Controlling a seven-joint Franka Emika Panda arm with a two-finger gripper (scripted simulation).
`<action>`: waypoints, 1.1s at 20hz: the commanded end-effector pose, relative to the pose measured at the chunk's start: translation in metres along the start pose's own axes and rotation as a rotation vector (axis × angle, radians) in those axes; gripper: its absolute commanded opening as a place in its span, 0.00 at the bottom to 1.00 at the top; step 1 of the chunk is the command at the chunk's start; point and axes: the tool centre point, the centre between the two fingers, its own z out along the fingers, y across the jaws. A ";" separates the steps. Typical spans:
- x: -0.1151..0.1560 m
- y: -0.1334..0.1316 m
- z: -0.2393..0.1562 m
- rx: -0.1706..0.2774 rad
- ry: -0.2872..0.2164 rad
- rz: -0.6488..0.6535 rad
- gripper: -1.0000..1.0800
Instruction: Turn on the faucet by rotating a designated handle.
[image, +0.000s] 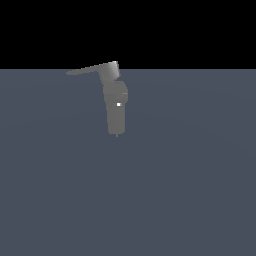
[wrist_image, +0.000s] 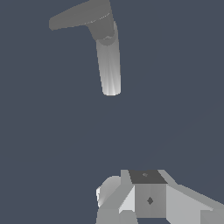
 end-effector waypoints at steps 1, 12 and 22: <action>0.000 0.000 0.000 0.000 0.000 0.000 0.00; 0.001 -0.011 -0.010 -0.035 0.015 -0.067 0.00; 0.019 -0.015 -0.010 -0.005 0.000 0.001 0.00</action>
